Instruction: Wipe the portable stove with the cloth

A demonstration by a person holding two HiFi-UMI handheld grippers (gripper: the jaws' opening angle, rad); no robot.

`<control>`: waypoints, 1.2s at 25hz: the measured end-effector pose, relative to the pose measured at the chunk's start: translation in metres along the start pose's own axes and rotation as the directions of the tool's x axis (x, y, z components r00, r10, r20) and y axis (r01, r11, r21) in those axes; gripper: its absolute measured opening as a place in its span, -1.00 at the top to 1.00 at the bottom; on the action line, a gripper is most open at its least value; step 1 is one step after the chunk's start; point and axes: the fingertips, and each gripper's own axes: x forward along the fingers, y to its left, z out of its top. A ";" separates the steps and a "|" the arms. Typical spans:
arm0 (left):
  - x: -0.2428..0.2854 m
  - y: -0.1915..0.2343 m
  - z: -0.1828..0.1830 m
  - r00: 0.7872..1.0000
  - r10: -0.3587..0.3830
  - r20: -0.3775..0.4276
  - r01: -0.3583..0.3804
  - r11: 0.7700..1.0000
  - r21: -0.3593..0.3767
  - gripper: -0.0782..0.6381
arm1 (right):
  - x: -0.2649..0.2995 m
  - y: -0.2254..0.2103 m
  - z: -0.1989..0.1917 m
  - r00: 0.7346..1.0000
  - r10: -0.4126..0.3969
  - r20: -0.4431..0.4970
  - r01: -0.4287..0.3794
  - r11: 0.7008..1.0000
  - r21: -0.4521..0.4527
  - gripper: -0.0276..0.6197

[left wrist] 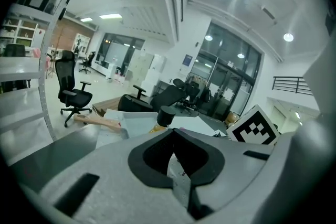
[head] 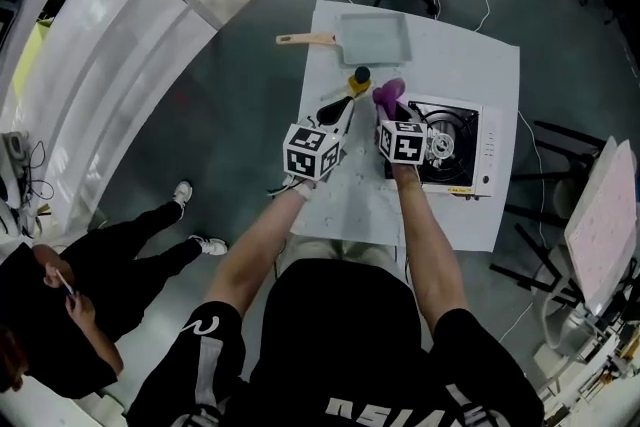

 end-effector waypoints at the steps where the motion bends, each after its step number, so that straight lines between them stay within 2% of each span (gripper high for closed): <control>1: 0.003 0.002 -0.002 1.000 -0.008 -0.006 0.008 1.000 0.000 0.77 | 0.003 -0.002 -0.002 1.000 -0.012 -0.007 0.012 1.000 0.009 0.60; 14: 0.020 0.004 -0.009 0.997 -0.064 -0.041 0.065 0.998 0.011 0.77 | 0.005 -0.011 -0.018 0.991 -0.120 -0.054 0.126 0.984 0.123 0.60; 19: 0.012 -0.004 -0.013 0.998 -0.064 -0.026 0.065 0.998 0.019 0.77 | -0.005 -0.007 -0.031 0.989 -0.141 -0.055 0.147 0.979 0.141 0.60; 30: -0.036 -0.042 -0.050 0.997 -0.066 -0.032 0.067 0.997 0.031 0.77 | -0.048 0.009 -0.077 0.983 -0.175 -0.053 0.182 0.969 0.169 0.60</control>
